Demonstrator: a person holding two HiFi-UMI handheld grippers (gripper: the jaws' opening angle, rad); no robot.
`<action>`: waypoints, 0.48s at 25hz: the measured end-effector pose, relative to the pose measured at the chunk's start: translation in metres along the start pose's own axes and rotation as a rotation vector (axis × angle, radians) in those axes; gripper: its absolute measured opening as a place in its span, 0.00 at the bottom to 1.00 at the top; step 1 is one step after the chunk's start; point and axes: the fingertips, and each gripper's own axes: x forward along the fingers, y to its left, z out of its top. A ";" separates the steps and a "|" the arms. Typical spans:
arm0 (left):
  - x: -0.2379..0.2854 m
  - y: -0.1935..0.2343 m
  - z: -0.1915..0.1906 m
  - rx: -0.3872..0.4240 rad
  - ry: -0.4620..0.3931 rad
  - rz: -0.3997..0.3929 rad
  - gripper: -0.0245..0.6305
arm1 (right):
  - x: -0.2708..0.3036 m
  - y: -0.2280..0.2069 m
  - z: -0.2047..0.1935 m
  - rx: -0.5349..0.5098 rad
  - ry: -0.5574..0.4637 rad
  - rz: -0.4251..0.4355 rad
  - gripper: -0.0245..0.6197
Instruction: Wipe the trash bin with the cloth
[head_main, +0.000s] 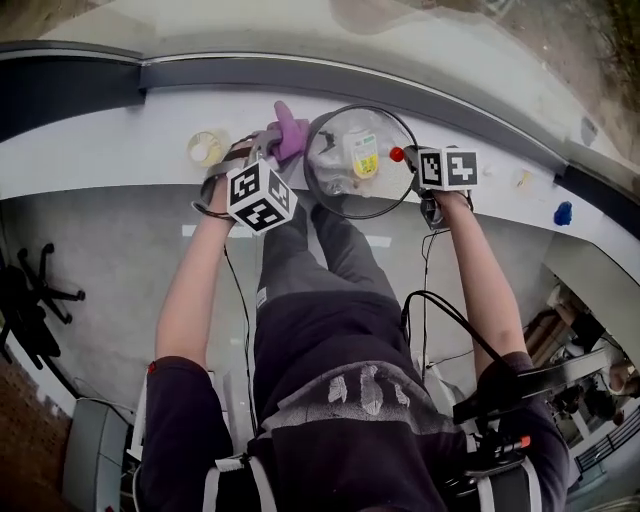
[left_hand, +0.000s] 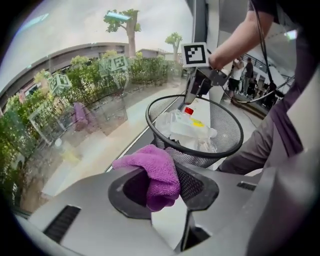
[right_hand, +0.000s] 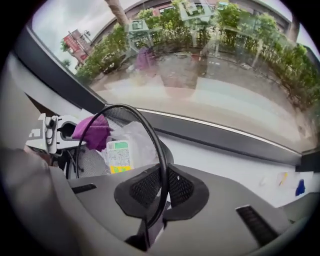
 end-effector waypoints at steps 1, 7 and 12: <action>0.000 0.007 -0.002 0.016 0.010 0.011 0.23 | 0.003 0.002 0.002 0.035 0.003 0.021 0.07; -0.004 0.001 -0.004 0.042 0.037 -0.011 0.23 | 0.000 0.010 -0.020 0.419 -0.011 0.172 0.09; -0.004 -0.034 -0.013 -0.095 0.063 -0.032 0.23 | -0.003 0.023 -0.050 0.662 -0.059 0.300 0.11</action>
